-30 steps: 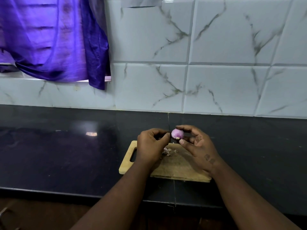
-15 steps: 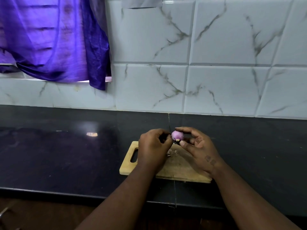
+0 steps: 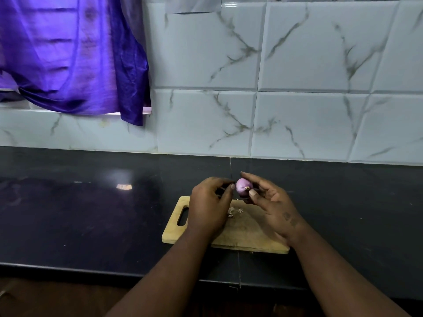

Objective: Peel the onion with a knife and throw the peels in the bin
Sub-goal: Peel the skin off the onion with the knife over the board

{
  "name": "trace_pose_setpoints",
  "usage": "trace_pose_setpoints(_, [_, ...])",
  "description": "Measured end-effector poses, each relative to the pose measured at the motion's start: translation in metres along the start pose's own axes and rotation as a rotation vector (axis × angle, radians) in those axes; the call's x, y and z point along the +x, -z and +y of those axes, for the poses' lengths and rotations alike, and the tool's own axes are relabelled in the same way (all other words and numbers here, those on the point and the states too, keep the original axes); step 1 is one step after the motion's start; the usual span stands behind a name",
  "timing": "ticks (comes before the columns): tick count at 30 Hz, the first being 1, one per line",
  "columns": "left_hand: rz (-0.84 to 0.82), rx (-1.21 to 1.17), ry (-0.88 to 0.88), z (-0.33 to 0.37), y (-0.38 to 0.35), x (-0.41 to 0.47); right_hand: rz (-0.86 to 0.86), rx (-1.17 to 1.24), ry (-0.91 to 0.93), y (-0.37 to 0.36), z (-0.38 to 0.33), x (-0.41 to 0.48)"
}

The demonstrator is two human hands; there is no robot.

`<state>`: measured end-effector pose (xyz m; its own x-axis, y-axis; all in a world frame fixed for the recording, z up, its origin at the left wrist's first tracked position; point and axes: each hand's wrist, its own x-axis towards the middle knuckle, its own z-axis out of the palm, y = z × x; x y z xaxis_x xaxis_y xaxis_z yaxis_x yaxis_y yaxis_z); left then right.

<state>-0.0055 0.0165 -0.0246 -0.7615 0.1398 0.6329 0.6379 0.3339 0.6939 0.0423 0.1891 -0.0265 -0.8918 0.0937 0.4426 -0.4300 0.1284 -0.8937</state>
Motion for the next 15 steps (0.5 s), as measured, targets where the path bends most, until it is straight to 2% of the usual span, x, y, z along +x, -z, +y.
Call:
trace_pose_setpoints(10, [-0.015,0.147,-0.140,0.0055,0.0033,-0.0024,0.053,-0.017,-0.054,-0.0032,-0.0048,-0.0011])
trace_pose_setpoints(15, [-0.062,0.295,-0.222,0.0072,0.0045,-0.0030,0.077,-0.123,-0.014,-0.0031,-0.0050,-0.0019])
